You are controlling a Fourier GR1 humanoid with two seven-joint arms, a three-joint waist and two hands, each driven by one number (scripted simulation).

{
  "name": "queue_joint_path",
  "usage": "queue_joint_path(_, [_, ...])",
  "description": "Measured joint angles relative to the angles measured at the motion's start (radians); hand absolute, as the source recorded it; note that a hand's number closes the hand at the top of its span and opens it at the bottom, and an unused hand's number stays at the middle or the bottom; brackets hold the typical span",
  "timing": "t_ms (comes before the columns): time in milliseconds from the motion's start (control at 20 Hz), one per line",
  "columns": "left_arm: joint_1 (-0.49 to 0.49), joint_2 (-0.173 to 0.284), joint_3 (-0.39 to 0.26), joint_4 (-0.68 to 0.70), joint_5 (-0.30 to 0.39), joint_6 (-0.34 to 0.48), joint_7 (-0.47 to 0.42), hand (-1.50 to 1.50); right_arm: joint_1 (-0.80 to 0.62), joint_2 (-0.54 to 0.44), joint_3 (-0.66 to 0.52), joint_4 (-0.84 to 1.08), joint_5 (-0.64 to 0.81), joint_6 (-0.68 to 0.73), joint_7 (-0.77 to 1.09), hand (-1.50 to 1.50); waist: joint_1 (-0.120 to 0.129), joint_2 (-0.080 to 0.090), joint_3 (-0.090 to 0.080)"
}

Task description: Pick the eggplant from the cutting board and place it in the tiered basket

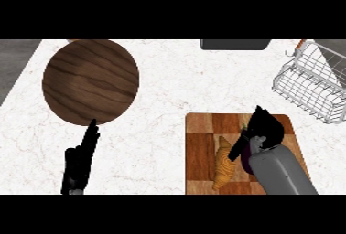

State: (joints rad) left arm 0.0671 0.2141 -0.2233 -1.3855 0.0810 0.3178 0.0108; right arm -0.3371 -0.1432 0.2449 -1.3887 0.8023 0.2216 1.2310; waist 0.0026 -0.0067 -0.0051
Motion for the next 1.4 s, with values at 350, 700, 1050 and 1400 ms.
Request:
queue_joint_path(350, [0.014, 0.002, 0.007, -0.009, -0.002, -0.006, -0.002, 0.00, 0.026, 0.029, -0.064, 0.003, 0.013, 0.027, -0.011, -1.50, -0.003, -0.001, -0.001])
queue_joint_path(700, [0.000, 0.001, 0.027, 0.010, 0.000, -0.016, -0.009, 0.00, 0.054, 0.066, -0.106, 0.011, 0.054, 0.040, -0.038, 1.50, -0.005, -0.002, -0.002])
queue_joint_path(1050, [-0.003, -0.013, 0.031, 0.012, -0.011, -0.020, -0.017, 0.00, 0.093, 0.076, -0.127, 0.017, 0.108, 0.050, -0.111, 1.50, -0.004, -0.005, -0.006])
queue_joint_path(1400, [-0.001, -0.014, 0.034, -0.001, -0.021, -0.028, 0.007, 0.00, 0.068, 0.064, -0.092, 0.076, 0.220, 0.055, -0.168, 1.50, 0.000, -0.007, -0.009])
